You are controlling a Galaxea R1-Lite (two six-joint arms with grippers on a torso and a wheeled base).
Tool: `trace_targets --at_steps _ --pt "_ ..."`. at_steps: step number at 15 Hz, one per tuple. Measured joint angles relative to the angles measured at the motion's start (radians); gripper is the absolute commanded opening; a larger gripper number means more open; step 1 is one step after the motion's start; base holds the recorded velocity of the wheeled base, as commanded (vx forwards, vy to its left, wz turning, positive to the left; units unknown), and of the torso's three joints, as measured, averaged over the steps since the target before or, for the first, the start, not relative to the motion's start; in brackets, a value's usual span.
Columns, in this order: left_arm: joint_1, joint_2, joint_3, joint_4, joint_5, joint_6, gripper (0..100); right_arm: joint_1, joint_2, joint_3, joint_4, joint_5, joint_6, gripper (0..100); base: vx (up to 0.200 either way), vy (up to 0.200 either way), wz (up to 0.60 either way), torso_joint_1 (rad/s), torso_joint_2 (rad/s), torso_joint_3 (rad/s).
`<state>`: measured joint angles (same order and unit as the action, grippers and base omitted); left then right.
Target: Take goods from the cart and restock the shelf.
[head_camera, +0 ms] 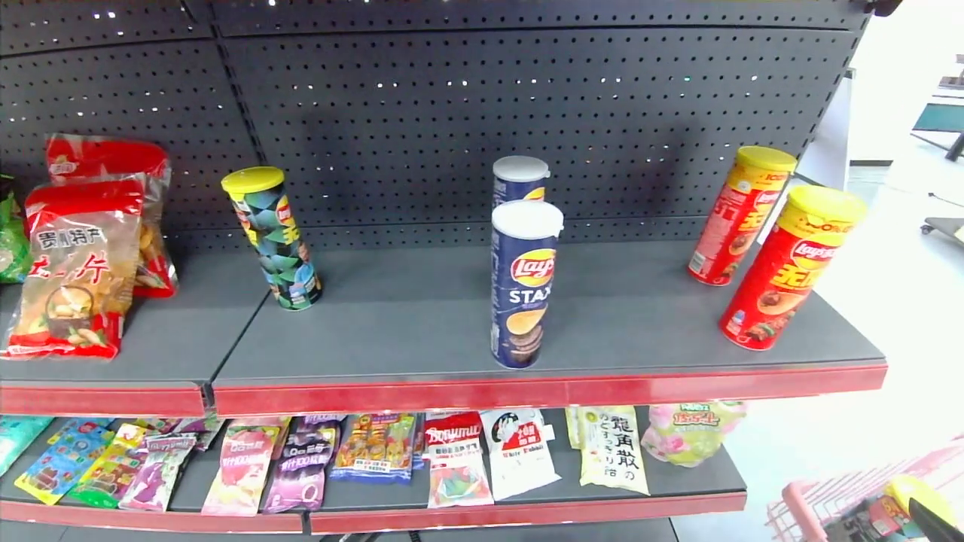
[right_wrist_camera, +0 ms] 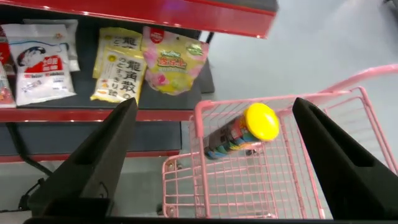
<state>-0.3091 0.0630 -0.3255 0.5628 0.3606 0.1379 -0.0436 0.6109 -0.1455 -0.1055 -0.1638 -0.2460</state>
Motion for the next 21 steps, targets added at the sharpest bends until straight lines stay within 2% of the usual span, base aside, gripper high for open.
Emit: trace_targets --at_steps 8,13,18,21 --pt "-0.014 -0.003 0.001 -0.033 -0.021 -0.007 100 0.004 -0.001 0.005 -0.001 0.0 -0.01 100 0.0 0.0 -0.6 0.006 0.0 0.004" --pt "-0.014 -0.001 0.007 -0.038 -0.022 -0.01 100 0.003 -0.008 0.007 -0.001 -0.002 -0.01 100 0.0 0.0 0.0 0.0 0.0 0.0" --pt "-0.015 -0.002 0.066 -0.148 -0.022 -0.024 100 0.002 -0.03 0.026 0.001 -0.003 -0.01 100 0.0 0.0 0.0 -0.107 0.25 0.142" --pt "-0.014 -0.002 0.08 -0.155 -0.022 -0.024 100 0.001 -0.048 0.038 0.0 -0.002 -0.01 100 0.0 0.0 0.0 -0.142 0.35 0.206"
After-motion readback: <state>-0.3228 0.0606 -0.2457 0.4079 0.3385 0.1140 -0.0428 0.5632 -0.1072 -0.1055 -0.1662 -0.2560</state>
